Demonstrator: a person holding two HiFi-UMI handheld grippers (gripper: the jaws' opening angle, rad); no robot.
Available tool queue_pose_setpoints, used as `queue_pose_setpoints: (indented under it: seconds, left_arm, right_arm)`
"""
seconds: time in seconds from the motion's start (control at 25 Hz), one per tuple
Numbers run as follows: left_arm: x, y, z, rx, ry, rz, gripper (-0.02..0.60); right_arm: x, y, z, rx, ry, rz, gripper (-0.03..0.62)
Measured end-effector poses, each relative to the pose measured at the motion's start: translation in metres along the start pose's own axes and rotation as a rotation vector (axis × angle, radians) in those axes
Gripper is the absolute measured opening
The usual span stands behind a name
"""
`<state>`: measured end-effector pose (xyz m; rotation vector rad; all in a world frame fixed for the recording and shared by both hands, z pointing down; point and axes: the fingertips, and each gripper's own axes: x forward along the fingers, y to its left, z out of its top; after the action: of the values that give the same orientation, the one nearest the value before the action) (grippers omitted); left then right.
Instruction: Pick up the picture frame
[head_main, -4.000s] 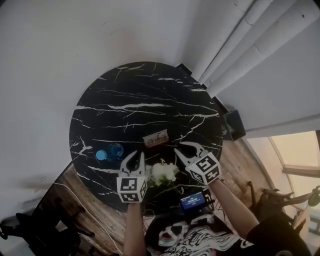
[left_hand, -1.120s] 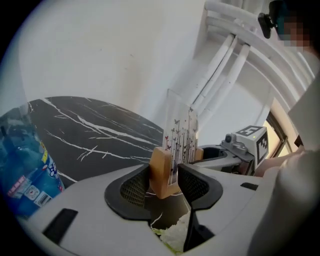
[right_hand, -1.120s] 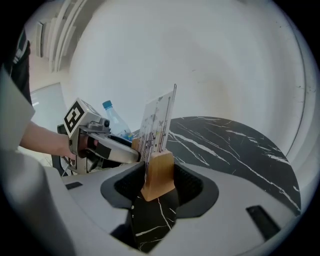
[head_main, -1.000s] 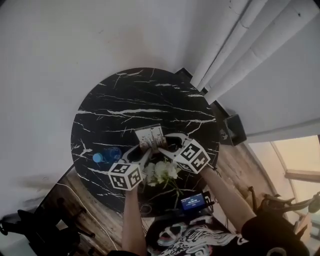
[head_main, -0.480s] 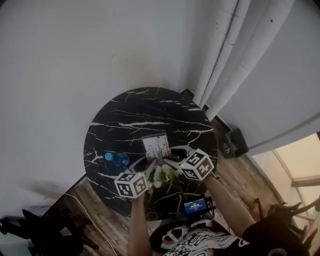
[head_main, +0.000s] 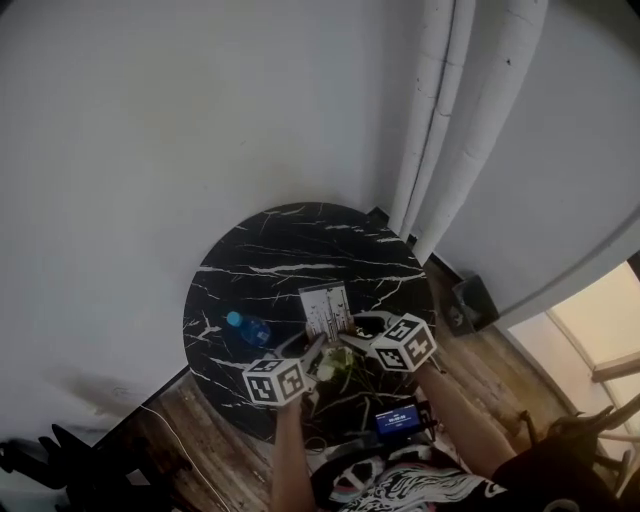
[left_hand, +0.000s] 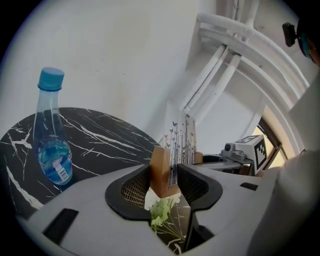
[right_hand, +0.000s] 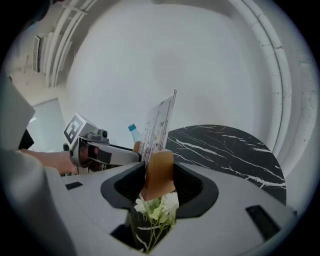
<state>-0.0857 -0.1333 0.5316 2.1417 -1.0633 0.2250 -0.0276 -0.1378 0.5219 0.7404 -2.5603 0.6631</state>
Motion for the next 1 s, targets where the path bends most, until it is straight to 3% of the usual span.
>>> queue_pose_setpoints:
  seconds: [0.16, 0.36, 1.0]
  left_arm:
    - [-0.009, -0.006, -0.005, -0.018, 0.009, -0.006, 0.179]
    - [-0.027, -0.016, -0.017, -0.045, 0.052, -0.022, 0.168]
    - [-0.029, -0.025, -0.03, -0.069, 0.085, -0.053, 0.163]
  right_arm:
    - [-0.007, 0.009, -0.002, 0.021, 0.013, 0.004, 0.173]
    - [-0.017, 0.027, -0.015, 0.129, 0.063, 0.048, 0.173]
    - [-0.026, 0.031, -0.029, 0.207, 0.104, 0.024, 0.172]
